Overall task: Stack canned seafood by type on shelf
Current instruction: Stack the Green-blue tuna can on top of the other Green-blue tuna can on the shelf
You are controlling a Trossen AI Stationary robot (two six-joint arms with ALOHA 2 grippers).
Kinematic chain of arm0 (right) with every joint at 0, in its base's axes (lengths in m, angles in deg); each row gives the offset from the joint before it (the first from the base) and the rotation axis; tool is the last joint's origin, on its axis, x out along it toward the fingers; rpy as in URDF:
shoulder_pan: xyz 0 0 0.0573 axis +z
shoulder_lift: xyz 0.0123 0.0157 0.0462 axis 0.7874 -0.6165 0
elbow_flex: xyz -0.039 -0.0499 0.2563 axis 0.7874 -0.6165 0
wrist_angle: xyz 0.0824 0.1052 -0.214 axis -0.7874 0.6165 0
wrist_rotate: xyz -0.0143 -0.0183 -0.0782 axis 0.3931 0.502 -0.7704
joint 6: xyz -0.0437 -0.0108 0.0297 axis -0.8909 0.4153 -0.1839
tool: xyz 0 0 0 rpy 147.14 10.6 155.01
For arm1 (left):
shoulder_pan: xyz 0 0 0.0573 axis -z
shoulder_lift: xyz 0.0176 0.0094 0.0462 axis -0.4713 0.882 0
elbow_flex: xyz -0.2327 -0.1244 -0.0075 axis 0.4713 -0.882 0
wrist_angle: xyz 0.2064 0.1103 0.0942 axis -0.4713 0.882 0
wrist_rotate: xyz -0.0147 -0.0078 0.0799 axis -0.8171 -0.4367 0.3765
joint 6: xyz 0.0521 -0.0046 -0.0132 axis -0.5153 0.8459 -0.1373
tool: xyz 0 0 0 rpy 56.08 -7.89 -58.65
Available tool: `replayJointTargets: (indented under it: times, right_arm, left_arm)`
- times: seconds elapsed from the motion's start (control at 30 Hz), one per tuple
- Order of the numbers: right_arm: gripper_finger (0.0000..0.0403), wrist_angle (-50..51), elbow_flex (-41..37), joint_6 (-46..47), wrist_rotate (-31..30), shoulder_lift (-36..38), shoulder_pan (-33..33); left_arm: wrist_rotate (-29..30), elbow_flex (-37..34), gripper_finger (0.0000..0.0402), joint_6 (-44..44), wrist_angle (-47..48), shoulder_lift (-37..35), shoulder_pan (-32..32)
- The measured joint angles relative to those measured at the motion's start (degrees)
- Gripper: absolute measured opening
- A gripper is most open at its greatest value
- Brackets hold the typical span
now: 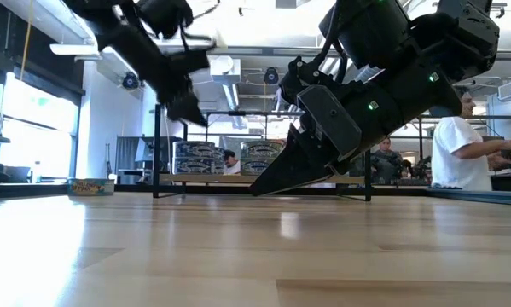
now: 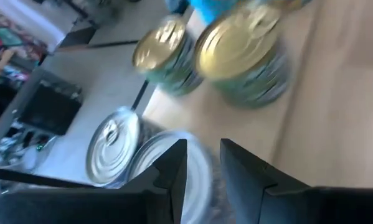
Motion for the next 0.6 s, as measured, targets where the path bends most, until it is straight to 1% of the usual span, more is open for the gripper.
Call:
replayJointTargets:
  times: [0.13,0.23,0.33,0.4,0.5,0.6]
  right_arm:
    - [0.0000,0.0,0.0,0.0,0.0,0.0,0.0]
    - [0.0000,0.0,0.0,0.2,0.0,0.0,0.0]
    - [0.0000,0.0,0.0,0.2,0.0,0.0,0.0]
    - [0.0000,0.0,0.0,0.1,0.0,0.0,0.0]
    - [0.0000,0.0,0.0,0.0,0.0,0.0,0.0]
    - [0.0000,0.0,0.0,-0.1,-0.2,0.0,0.0]
  left_arm:
    - [0.0,1.9,0.0090,4.9,4.8,-3.5,6.1]
    - [-0.1,2.4,0.0090,10.2,10.4,-6.1,11.0]
    - [-0.1,2.4,0.0090,17.3,17.7,-8.2,15.3]
    - [-0.1,2.4,0.0090,23.8,23.9,-9.0,17.5]
    - [1.3,2.4,0.0090,36.0,34.8,-9.2,20.1]
    - [1.7,2.4,0.0090,51.2,46.7,-8.9,20.4]
